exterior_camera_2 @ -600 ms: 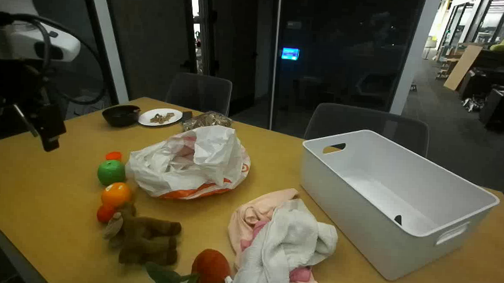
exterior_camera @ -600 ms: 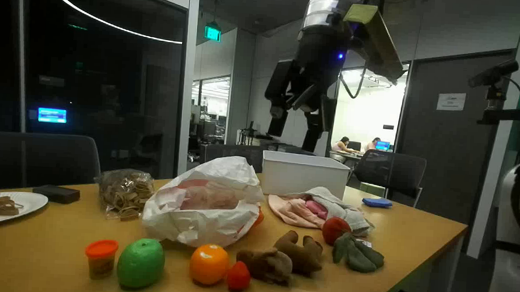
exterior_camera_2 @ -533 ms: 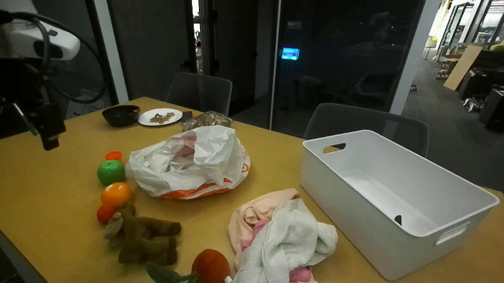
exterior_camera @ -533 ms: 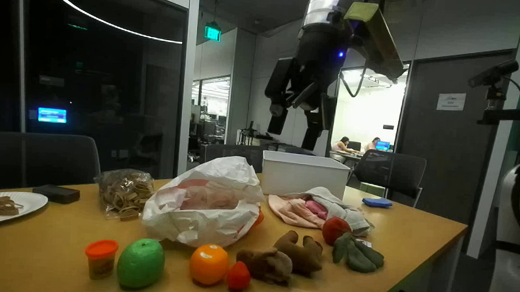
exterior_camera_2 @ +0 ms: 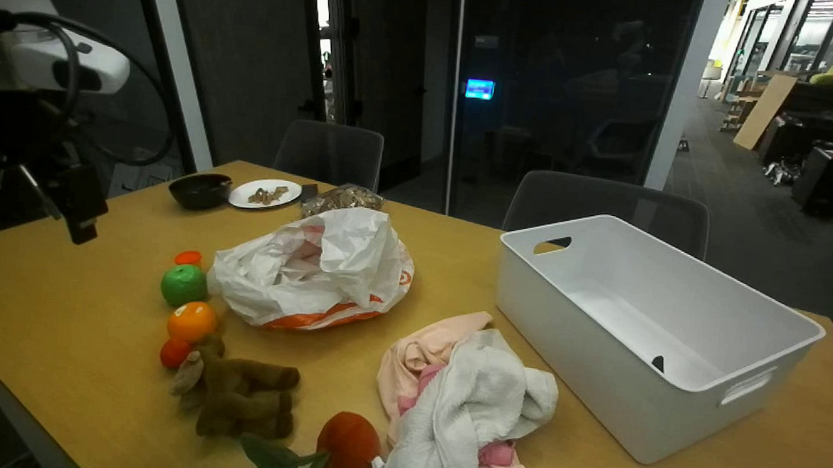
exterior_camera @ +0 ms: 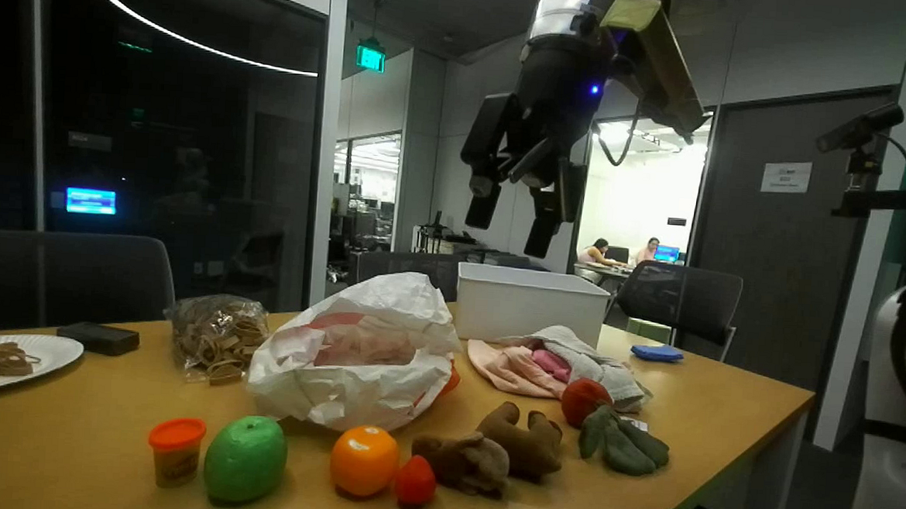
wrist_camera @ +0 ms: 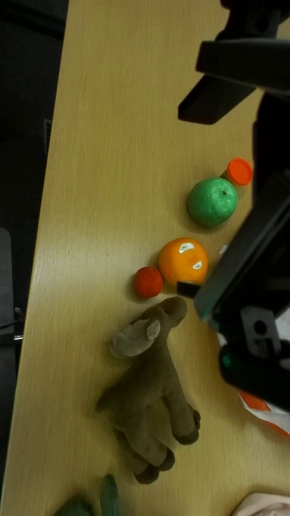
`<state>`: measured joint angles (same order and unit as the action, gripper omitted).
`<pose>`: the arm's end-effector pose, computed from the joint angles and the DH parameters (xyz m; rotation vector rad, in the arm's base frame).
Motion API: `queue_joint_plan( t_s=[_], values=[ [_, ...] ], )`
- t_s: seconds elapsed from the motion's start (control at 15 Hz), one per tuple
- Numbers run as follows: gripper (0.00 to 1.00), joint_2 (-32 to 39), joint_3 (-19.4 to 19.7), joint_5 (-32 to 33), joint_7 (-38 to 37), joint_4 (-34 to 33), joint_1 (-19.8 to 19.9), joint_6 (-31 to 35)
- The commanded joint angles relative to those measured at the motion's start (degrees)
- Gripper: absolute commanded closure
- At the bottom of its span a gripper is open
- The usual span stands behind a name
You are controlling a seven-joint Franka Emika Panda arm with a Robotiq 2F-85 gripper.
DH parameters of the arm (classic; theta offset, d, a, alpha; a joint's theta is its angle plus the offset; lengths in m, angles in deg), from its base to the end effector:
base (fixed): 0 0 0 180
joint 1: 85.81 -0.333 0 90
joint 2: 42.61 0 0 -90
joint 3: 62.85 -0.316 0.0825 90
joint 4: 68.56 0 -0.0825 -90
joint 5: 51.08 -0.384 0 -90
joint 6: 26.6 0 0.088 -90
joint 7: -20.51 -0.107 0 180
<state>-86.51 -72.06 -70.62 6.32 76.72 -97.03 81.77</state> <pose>0.3051 0.1471 0.5256 -2.8977 0.0260 -0.0784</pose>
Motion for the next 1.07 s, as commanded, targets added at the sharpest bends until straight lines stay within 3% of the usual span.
queue_joint_plan(
  t_s=[0.0,0.33,0.47,0.53,0.73,0.8,1.0],
  values=[
    [0.0,0.69,-2.3,-0.43,0.42,2.66,0.77,3.39],
    [0.0,4.6,-5.93,-0.46,0.78,11.61,-0.77,14.01],
    [0.0,6.93,-8.15,0.73,0.67,15.79,-1.11,23.96],
    [0.0,11.78,-9.71,3.75,-0.22,13.26,0.44,28.54],
    [0.0,16.96,-12.0,12.21,-2.31,14.76,3.33,41.32],
    [0.0,18.6,-12.95,17.31,-4.18,14.72,6.33,44.09],
    [0.0,21.62,-15.14,30.07,-11.27,14.53,14.32,44.32]
  ],
)
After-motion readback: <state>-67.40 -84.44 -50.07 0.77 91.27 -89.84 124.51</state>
